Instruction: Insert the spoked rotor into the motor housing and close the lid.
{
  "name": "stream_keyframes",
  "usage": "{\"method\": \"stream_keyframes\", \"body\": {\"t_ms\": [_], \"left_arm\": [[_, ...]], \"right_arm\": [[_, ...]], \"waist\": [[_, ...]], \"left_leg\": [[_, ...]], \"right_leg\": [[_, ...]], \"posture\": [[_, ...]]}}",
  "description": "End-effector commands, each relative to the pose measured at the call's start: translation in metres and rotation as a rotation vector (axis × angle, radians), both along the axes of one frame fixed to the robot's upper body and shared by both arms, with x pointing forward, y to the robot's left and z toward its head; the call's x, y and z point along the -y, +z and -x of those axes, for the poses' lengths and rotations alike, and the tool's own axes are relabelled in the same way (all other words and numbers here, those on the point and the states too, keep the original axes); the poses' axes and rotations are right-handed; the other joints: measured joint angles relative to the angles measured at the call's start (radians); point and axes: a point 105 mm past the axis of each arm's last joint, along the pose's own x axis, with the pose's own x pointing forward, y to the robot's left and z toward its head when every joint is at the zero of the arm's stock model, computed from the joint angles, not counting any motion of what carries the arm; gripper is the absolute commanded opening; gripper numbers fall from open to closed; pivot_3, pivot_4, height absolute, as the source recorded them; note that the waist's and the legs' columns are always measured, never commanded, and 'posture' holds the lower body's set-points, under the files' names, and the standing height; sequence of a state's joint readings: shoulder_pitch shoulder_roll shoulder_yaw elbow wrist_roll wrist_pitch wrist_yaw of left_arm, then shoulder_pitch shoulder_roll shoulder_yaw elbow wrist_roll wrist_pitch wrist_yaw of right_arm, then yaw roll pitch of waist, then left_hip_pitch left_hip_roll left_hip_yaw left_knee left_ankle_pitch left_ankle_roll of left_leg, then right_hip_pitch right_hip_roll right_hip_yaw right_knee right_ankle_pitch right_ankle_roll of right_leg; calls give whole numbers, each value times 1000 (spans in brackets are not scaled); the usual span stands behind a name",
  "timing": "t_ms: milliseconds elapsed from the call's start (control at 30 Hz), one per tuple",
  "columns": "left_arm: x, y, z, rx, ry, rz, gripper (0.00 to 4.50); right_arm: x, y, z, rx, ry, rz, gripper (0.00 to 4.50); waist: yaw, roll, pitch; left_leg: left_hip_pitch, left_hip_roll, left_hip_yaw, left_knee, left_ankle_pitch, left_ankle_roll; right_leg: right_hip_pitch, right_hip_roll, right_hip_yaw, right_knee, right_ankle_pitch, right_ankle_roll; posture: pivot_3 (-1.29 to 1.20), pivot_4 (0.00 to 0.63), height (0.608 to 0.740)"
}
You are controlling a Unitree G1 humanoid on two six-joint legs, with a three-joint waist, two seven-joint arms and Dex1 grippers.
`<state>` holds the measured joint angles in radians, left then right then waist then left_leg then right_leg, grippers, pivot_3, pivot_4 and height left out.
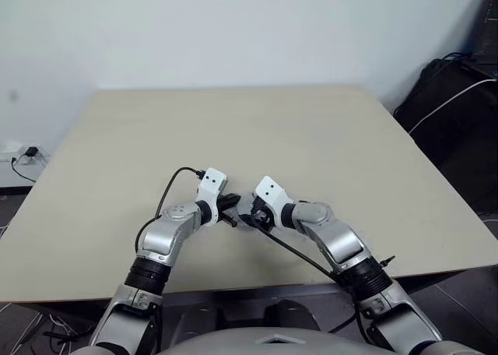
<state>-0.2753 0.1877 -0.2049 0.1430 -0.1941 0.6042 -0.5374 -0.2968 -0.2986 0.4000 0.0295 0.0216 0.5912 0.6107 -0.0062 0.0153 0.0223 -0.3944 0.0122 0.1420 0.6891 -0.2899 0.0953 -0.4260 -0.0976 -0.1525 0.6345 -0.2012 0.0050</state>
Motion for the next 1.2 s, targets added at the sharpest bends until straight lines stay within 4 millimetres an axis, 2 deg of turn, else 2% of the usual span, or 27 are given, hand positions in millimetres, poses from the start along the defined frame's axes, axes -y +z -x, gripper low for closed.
{"method": "stream_keyframes", "body": {"t_ms": [33,233,300,367,500,667,767,900,1033,1200], "left_arm": [[-5,-16,10,-58,-16,-52,0],[-5,-19,14,-74,-23,-51,0],[-3,-17,14,-68,-25,-43,0],[-1,-17,13,-65,-28,-40,0],[1,-16,13,-58,-31,-34,0],[1,-16,16,-55,-34,-29,0],[1,-17,18,-58,-35,-28,0],[2,-18,19,-61,-39,-27,0],[3,-18,20,-61,-44,-25,0],[2,-18,21,-61,-47,-26,0]], "right_arm": [[14,-1,-3,3,-41,34,3206],[11,0,-3,-1,-47,15,3206],[12,2,-3,-8,-54,-6,3937],[15,3,-1,-17,-57,-19,4483],[31,7,4,-28,-93,-33,4483],[59,9,24,-85,-109,-60,4483],[67,19,28,-111,-178,-179,4483],[79,24,14,-209,-449,-431,4483],[74,22,8,-317,-604,-617,4483],[61,15,5,-416,-669,-677,4483]], "waist": [[0,0,0],[4,0,-1],[4,0,-1],[4,-1,-1],[5,-1,-1],[10,-1,-1],[11,-1,-1],[11,-1,-1],[17,0,-2],[18,2,-3]], "left_leg": [[0,0,0,0,0,0],[0,0,0,0,0,0],[0,0,0,0,0,0],[0,0,0,0,0,0],[0,0,0,0,0,1],[0,0,0,0,-2,3],[-1,0,0,0,-2,3],[-1,0,-1,-1,-2,3],[-1,0,-1,-1,-3,4],[-1,-1,0,-4,-2,3]], "right_leg": [[0,0,0,0,0,0],[0,-1,0,-1,0,0],[0,-1,0,-1,0,0],[0,-1,0,-1,0,0],[0,-1,0,-1,0,0],[1,-1,0,-3,0,1],[0,-1,0,-4,0,1],[0,-1,0,-4,0,1],[0,-1,0,-4,1,1],[0,-1,1,-6,1,1]], "posture": [[0,0,740],[0,0,740],[0,0,740],[0,0,740],[0,0,740],[0,0,740],[0,0,740],[0,0,740],[0,0,740],[0,0,740]]}}
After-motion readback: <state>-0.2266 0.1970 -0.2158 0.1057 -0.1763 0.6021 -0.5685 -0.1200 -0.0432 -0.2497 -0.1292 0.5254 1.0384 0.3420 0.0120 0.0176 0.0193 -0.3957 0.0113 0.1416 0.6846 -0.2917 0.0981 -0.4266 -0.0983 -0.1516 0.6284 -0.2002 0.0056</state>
